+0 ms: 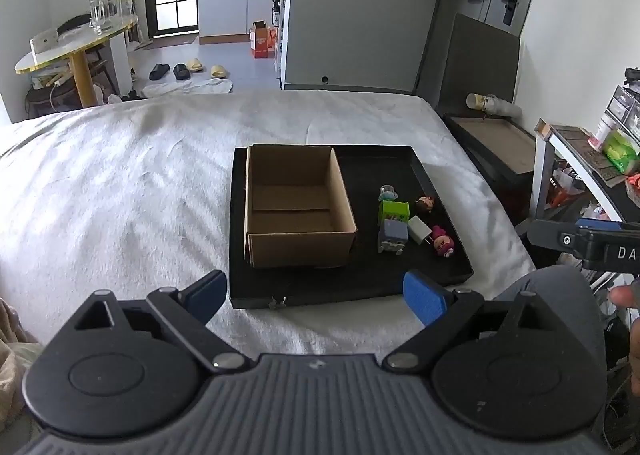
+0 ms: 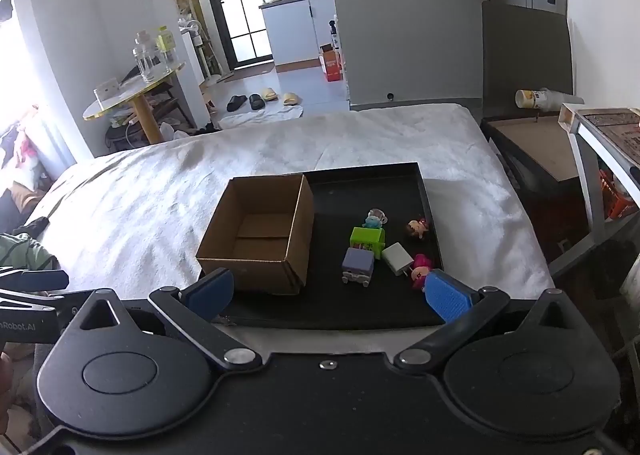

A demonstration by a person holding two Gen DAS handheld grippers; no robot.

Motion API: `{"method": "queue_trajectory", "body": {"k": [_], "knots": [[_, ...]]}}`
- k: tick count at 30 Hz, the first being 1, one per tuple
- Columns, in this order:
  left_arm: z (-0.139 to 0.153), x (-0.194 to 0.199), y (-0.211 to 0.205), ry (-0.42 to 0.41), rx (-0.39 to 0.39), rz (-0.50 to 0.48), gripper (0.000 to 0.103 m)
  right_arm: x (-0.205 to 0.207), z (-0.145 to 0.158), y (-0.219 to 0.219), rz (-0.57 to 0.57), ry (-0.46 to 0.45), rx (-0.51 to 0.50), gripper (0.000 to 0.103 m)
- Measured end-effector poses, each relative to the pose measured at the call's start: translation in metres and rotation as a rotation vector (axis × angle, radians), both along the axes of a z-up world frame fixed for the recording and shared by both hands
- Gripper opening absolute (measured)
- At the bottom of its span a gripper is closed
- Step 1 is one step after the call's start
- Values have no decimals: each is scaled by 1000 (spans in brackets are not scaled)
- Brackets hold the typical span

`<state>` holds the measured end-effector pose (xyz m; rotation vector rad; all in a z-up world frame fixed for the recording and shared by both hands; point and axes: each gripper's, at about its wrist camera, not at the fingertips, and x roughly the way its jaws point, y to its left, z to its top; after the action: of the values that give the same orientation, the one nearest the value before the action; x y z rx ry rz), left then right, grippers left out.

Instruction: Organize rigid objects

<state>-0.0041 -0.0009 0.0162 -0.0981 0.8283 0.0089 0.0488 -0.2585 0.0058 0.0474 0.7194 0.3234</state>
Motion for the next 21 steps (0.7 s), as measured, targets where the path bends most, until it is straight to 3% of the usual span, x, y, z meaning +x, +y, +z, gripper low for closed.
{"method": "queue_trajectory", "body": {"k": [21], "knots": [[18,-5,-7,-37,12,-21,94,-8,13,-8,-9,-24,3,103]]}}
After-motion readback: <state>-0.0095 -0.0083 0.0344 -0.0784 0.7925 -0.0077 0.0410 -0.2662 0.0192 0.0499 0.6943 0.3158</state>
